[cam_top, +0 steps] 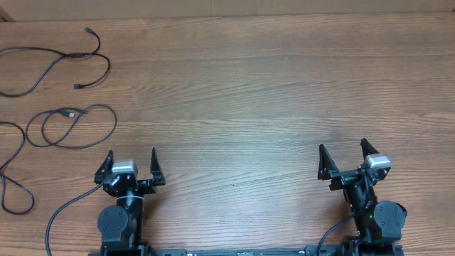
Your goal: Untangle cables
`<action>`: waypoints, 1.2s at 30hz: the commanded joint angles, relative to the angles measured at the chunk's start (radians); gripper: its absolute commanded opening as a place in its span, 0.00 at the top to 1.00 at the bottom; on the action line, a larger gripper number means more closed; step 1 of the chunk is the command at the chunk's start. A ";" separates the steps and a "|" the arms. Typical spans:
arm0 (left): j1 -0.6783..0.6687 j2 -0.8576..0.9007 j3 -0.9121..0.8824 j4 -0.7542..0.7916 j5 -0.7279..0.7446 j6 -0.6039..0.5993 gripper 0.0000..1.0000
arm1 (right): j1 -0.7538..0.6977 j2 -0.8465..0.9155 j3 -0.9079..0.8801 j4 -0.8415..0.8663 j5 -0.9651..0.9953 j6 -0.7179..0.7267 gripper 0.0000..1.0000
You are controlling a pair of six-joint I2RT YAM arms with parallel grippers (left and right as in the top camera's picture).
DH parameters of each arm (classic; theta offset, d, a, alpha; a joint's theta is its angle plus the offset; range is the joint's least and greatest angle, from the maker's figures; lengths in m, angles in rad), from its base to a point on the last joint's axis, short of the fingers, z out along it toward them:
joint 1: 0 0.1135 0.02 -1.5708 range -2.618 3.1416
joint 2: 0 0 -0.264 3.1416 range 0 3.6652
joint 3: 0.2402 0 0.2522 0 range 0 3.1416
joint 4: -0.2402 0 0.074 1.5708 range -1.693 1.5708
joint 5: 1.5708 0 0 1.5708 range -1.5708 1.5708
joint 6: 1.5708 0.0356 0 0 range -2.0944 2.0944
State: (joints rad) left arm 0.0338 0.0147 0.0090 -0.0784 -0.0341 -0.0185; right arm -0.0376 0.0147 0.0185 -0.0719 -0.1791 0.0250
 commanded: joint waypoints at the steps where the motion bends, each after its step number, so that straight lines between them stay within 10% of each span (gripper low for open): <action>1: 0.005 -0.011 -0.004 0.001 0.008 0.004 0.01 | 0.005 -0.012 -0.011 0.003 -0.005 -0.019 0.00; 36: 0.005 -0.011 -0.004 0.001 0.008 0.004 0.00 | 0.003 -0.012 -0.010 -0.008 0.055 -0.108 0.00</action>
State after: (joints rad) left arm 0.0338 0.0147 0.0090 -0.0784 -0.0341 -0.0189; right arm -0.0376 0.0147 0.0185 -0.0826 -0.1368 -0.0792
